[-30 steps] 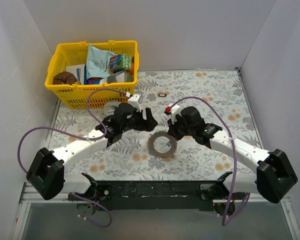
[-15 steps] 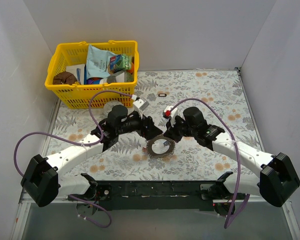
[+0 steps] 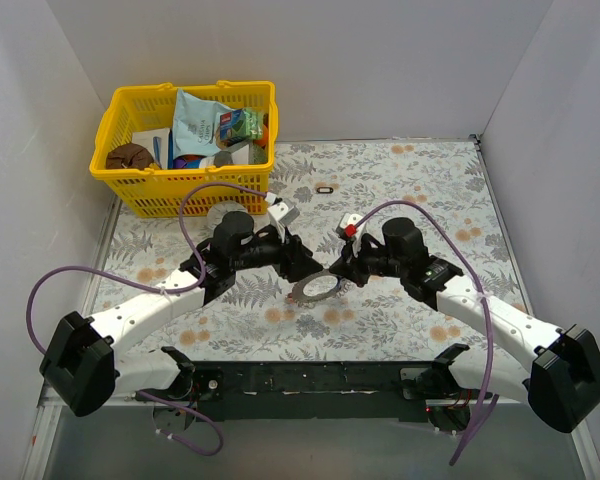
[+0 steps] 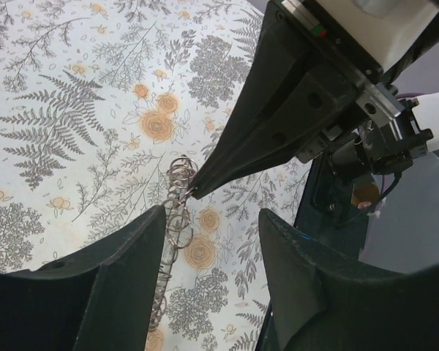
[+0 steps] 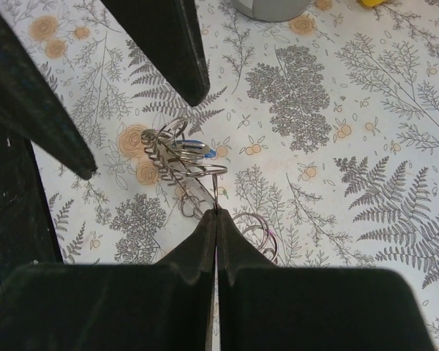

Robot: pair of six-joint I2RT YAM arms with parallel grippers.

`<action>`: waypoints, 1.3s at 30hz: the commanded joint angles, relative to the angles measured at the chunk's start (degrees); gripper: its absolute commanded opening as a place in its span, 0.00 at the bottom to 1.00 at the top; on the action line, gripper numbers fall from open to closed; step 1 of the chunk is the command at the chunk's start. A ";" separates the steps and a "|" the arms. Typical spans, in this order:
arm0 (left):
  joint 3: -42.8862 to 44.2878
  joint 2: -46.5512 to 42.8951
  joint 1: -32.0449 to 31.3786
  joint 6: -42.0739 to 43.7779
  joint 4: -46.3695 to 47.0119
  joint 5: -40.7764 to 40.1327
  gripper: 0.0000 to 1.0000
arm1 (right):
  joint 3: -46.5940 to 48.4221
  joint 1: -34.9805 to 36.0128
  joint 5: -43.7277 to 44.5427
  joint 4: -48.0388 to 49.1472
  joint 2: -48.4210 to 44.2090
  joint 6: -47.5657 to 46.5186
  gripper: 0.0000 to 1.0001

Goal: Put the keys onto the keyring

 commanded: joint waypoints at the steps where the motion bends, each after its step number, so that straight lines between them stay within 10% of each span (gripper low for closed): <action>1: 2.06 1.03 0.13 1.45 -3.07 -1.52 0.52 | -0.97 -0.21 -3.46 5.53 -2.60 -0.76 0.01; 26: 8.74 8.59 -3.21 1.71 -11.42 -7.32 0.51 | 0.35 -0.47 -1.27 5.53 -0.23 1.70 0.01; 39: 10.77 10.52 -5.67 2.41 -15.11 -15.32 0.30 | 0.61 -0.56 0.58 5.62 -0.05 3.81 0.01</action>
